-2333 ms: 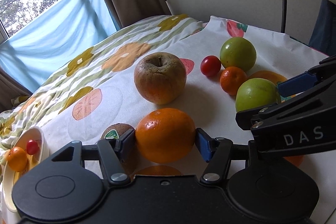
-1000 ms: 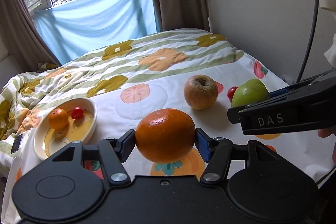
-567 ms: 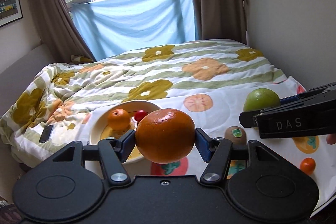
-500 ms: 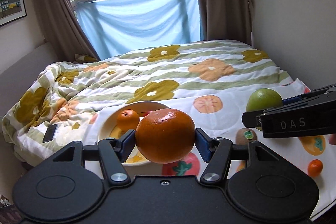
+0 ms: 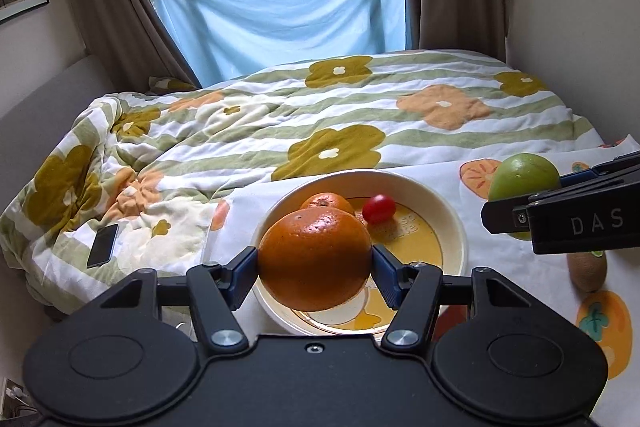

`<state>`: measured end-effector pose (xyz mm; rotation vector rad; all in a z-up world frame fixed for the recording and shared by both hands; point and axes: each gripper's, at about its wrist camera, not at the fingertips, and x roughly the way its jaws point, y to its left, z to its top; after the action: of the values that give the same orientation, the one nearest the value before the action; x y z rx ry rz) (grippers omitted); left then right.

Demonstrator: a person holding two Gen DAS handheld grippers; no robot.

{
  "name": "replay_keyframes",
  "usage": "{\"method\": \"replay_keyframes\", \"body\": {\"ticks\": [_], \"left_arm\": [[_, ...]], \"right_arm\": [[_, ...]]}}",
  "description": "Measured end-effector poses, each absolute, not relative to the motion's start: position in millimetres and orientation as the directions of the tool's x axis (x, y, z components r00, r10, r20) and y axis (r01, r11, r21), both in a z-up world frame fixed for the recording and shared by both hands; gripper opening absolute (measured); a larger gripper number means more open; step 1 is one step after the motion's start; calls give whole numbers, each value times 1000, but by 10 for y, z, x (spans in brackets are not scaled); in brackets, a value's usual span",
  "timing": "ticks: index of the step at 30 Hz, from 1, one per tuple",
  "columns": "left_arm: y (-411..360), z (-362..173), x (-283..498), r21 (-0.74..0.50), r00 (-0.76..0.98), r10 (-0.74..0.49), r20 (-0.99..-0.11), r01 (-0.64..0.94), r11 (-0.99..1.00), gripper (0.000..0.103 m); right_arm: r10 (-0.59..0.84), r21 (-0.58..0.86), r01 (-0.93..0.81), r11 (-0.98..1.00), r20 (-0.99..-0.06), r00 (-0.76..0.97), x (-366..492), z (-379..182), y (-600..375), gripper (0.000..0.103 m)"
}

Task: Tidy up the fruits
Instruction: 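Carry the orange and green apple into the bowl and release both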

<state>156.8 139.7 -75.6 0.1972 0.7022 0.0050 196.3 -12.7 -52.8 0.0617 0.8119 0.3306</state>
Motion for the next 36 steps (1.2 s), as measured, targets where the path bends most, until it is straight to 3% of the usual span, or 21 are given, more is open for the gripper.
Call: {"method": "replay_keyframes", "body": {"ticks": [22, 24, 25, 26, 36], "left_arm": [[1532, -1331, 2108, 284, 697, 76, -713, 188, 940, 67], [1513, -1316, 2098, 296, 708, 73, -703, 198, 935, 76], [1499, -1293, 2085, 303, 711, 78, -699, 196, 933, 92], [1503, -1277, 2079, 300, 710, 78, -700, 193, 934, 100], [1630, -1173, 1898, 184, 691, 8, -723, 181, 966, 100]], "right_arm": [[253, 149, -220, 964, -763, 595, 2442, -910, 267, 70], [253, 148, -220, 964, -762, 596, 2443, -907, 268, 70], [252, 147, -220, 964, -763, 595, 2447, -905, 273, 70], [253, 147, -222, 964, -762, 596, 2448, -903, 274, 70], [260, 121, -270, 955, -779, 570, 2539, -955, 376, 70]]}}
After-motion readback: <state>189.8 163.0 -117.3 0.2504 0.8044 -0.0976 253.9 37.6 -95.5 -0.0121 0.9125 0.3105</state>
